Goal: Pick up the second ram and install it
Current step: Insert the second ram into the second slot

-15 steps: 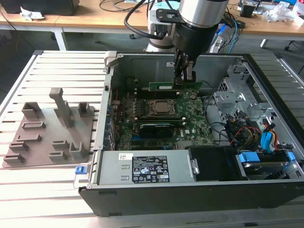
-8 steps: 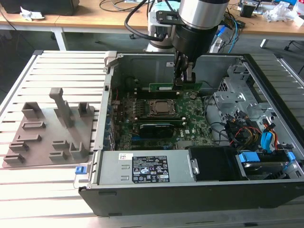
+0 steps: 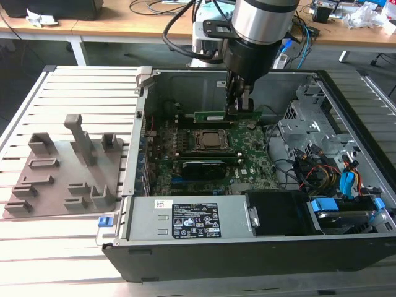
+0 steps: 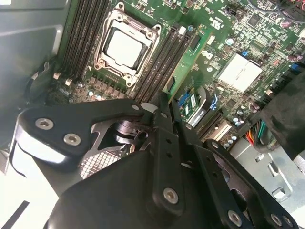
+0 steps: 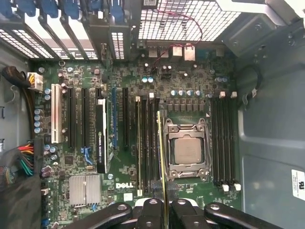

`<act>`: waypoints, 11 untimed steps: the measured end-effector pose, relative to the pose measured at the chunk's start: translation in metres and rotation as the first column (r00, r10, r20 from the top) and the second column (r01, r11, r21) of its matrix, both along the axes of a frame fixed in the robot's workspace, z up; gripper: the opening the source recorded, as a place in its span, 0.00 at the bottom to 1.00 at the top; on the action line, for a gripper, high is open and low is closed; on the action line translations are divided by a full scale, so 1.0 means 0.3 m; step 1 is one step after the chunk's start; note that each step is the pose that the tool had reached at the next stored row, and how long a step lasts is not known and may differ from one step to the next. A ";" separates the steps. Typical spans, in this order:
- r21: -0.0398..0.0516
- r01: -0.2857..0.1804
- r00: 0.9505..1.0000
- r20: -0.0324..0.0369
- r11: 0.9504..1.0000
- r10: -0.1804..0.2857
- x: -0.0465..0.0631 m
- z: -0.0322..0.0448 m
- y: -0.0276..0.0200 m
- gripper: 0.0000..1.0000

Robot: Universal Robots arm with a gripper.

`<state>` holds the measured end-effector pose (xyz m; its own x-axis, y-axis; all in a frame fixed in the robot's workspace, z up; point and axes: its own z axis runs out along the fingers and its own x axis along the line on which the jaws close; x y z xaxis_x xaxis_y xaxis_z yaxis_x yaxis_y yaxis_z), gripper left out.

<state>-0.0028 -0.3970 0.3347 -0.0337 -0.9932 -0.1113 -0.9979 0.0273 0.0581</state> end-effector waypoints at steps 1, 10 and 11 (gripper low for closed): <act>0.000 0.000 1.000 0.000 1.000 0.000 0.000 -0.007 0.000 0.14; -0.001 0.000 1.000 0.000 1.000 0.000 0.000 -0.039 0.000 0.14; -0.001 0.000 1.000 0.000 1.000 0.000 0.000 -0.043 0.000 0.14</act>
